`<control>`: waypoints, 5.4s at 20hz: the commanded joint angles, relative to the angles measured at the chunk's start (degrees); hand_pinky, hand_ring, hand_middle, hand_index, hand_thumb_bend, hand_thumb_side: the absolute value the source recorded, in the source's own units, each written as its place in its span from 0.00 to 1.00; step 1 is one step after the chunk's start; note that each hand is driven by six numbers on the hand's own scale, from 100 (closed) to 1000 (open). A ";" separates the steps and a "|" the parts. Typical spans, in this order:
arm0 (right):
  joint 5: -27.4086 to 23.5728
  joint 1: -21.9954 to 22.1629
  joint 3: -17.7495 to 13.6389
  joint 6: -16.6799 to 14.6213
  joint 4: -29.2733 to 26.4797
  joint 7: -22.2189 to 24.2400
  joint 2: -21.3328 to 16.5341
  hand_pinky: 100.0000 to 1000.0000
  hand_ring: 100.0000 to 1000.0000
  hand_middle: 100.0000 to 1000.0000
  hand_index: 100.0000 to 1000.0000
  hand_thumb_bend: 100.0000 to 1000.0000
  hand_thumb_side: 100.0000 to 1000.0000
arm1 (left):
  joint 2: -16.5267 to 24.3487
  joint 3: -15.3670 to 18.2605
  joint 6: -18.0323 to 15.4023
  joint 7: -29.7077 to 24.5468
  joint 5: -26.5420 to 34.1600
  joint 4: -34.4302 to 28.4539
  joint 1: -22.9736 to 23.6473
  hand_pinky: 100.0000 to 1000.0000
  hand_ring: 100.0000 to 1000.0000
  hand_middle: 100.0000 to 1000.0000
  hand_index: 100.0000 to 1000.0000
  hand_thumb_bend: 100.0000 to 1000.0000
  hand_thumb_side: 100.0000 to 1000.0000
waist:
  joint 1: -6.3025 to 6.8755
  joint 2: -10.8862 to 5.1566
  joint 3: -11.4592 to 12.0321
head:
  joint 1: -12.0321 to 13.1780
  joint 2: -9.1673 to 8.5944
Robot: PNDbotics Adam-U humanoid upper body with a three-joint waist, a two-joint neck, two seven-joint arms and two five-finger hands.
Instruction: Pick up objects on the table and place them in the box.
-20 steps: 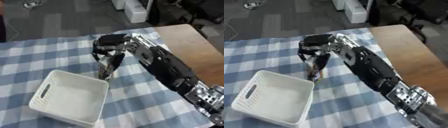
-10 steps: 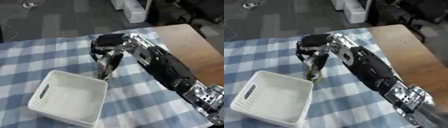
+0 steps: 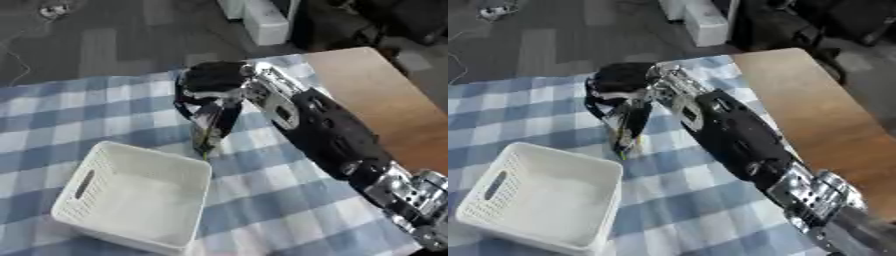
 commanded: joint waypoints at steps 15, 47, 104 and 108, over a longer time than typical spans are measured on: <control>4.58 -1.64 -1.58 13.23 -8.53 -4.30 0.72 0.00 0.00 1.00 0.31 0.79 0.13 | 0.43 0.15 -0.85 -0.12 -0.09 -0.65 -0.42 0.82 0.62 0.78 0.92 1.00 0.77 | 0.28 -1.13 -0.33 | -1.27 -0.16; -17.82 -0.93 0.97 32.24 -27.12 11.17 5.74 0.00 0.00 1.00 0.34 0.75 0.09 | 0.25 1.10 -8.30 1.23 -0.83 -0.65 -3.15 0.82 0.64 0.77 0.90 1.00 0.72 | -0.31 -2.19 0.05 | -2.00 0.98; -93.33 24.97 -20.53 0.69 -34.60 -73.26 -9.67 0.83 0.85 1.00 1.00 0.42 1.00 | 1.47 1.97 -6.97 1.51 0.21 -0.65 -1.81 0.83 0.63 0.77 0.90 1.00 0.74 | 0.15 -1.53 -2.10 | 6.44 -2.23; -90.84 27.44 -22.41 -6.91 -35.50 -75.35 -8.34 0.83 0.86 0.99 1.00 0.94 1.00 | 2.29 2.27 -6.67 2.63 -0.69 -0.65 -0.38 0.83 0.63 0.77 0.90 1.00 0.75 | 1.13 -1.29 -3.61 | 8.55 -2.58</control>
